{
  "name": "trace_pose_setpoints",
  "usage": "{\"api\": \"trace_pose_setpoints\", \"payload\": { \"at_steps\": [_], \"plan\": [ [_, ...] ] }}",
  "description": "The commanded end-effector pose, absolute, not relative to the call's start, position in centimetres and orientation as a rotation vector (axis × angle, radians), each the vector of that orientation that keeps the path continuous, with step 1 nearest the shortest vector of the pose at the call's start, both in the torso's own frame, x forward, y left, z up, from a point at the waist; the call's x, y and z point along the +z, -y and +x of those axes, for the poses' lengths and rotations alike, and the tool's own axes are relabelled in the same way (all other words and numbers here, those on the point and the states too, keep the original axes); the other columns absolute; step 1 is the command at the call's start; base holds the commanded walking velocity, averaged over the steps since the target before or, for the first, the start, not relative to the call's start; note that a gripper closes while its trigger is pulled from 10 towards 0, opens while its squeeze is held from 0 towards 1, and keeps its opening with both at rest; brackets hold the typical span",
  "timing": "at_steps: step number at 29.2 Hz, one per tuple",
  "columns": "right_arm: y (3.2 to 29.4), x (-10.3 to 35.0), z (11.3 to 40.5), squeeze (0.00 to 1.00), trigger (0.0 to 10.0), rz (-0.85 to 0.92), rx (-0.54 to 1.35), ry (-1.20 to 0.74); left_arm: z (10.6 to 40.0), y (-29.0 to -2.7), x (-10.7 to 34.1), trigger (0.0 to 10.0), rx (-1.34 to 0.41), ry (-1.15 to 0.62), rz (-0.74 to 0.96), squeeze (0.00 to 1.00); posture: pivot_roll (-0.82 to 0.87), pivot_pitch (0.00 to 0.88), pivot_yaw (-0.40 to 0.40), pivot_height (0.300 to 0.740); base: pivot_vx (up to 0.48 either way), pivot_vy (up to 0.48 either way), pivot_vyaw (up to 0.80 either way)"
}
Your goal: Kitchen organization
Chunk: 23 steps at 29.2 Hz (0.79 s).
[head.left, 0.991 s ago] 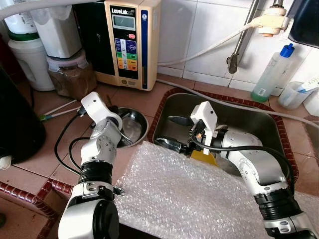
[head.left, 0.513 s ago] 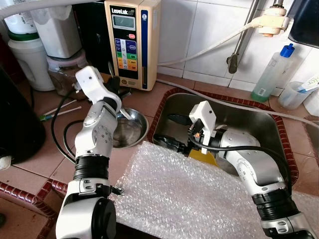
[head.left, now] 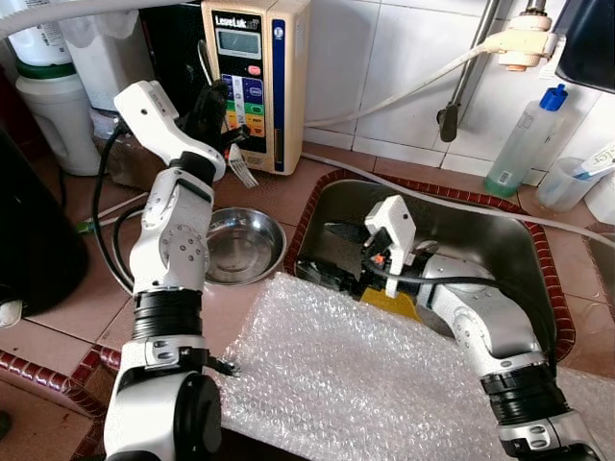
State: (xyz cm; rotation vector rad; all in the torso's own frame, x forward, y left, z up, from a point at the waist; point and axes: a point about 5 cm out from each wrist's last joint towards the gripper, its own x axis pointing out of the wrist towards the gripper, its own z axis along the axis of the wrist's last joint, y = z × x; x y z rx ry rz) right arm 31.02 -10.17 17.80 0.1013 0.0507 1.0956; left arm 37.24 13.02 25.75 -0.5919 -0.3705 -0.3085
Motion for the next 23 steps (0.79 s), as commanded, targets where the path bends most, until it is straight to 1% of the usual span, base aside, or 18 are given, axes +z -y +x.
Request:
{"api": "trace_pose_setpoints", "payload": {
  "at_steps": [1,2,6,8,9,14,18,23],
  "plan": [
    [10.4,19.5,31.0,0.00,10.0,0.155,1.119,0.002,36.9,-11.8,26.6,0.0,-0.370,0.407,-0.561,0.00,0.07,0.000,-0.013,0.740,0.000,0.000,0.00],
    [10.6,20.0,31.1,0.00,10.0,0.194,1.126,0.015,36.9,-11.2,26.6,0.0,-0.391,0.412,-0.549,0.00,0.07,0.000,-0.013,0.740,0.000,0.000,0.00],
    [10.9,20.5,31.1,0.00,10.0,0.224,1.133,0.024,36.8,-10.4,26.6,0.0,-0.417,0.421,-0.536,0.00,0.07,0.000,-0.014,0.740,0.000,0.000,0.00],
    [11.0,21.4,31.0,0.00,10.0,0.316,1.158,0.043,36.7,-9.6,26.8,0.0,-0.440,0.428,-0.528,0.00,0.07,0.000,-0.013,0.740,0.000,0.000,0.00],
    [11.0,21.6,31.0,0.00,10.0,0.331,1.165,0.050,36.6,-9.3,26.8,0.0,-0.449,0.428,-0.526,0.00,0.07,0.000,-0.013,0.740,0.000,0.000,0.00],
    [11.0,21.4,31.2,0.00,10.0,0.274,1.146,0.043,36.5,-8.5,26.9,0.0,-0.481,0.428,-0.525,0.00,0.07,0.000,-0.010,0.740,0.000,0.000,0.00],
    [10.9,21.3,32.1,0.00,10.0,0.190,1.047,0.068,36.2,-7.8,26.9,0.0,-0.511,0.428,-0.520,0.00,0.07,0.000,-0.006,0.740,0.000,0.000,0.00],
    [10.1,21.9,32.6,0.00,10.0,0.152,1.004,0.103,35.9,-7.2,26.7,0.0,-0.528,0.421,-0.516,0.00,0.08,0.000,-0.005,0.740,0.000,0.000,0.00]
  ]
}}
